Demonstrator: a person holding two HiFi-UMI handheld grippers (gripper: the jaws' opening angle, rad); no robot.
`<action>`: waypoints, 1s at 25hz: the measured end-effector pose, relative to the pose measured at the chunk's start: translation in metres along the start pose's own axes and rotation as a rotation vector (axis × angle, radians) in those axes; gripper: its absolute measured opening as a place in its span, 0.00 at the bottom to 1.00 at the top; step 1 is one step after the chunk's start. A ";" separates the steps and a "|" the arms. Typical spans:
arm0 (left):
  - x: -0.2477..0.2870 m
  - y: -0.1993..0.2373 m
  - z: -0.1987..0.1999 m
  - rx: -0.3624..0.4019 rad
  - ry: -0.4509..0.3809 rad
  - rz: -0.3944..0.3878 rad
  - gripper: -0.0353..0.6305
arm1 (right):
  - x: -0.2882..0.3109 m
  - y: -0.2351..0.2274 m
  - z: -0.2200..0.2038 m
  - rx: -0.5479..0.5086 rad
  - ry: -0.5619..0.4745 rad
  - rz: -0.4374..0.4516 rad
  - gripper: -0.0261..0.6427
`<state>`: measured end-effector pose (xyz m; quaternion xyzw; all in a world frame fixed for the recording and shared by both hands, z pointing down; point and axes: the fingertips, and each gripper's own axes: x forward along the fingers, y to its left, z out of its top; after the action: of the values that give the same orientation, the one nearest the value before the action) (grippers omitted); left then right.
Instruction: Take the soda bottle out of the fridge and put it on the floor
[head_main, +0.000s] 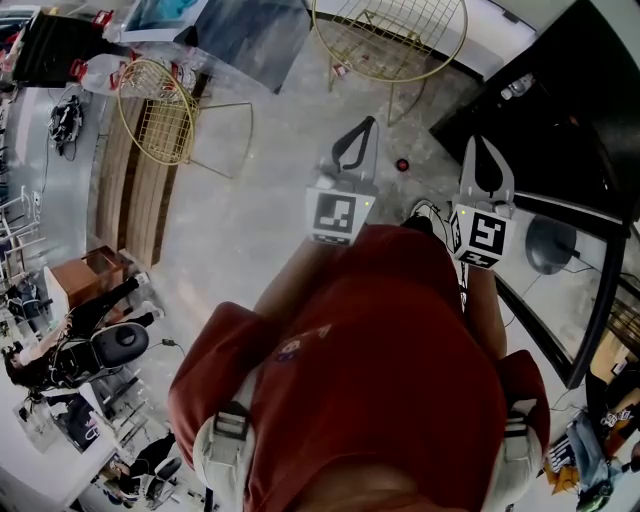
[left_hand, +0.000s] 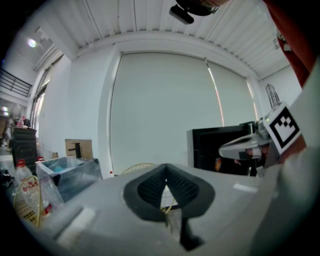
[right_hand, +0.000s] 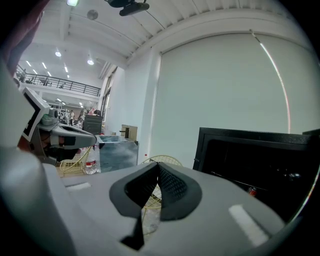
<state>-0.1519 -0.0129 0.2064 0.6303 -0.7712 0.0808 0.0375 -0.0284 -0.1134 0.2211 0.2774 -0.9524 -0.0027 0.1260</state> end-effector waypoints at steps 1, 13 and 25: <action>0.000 0.000 0.000 0.005 0.002 -0.002 0.05 | -0.001 0.000 0.000 0.002 -0.001 -0.002 0.04; -0.002 -0.002 0.003 0.000 0.002 -0.005 0.05 | -0.002 0.001 0.001 -0.007 0.000 0.001 0.04; -0.004 -0.004 -0.002 0.011 0.013 -0.004 0.05 | -0.004 0.003 0.000 -0.017 0.001 0.008 0.04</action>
<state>-0.1473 -0.0095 0.2079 0.6315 -0.7692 0.0891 0.0394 -0.0272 -0.1086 0.2206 0.2723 -0.9535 -0.0101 0.1291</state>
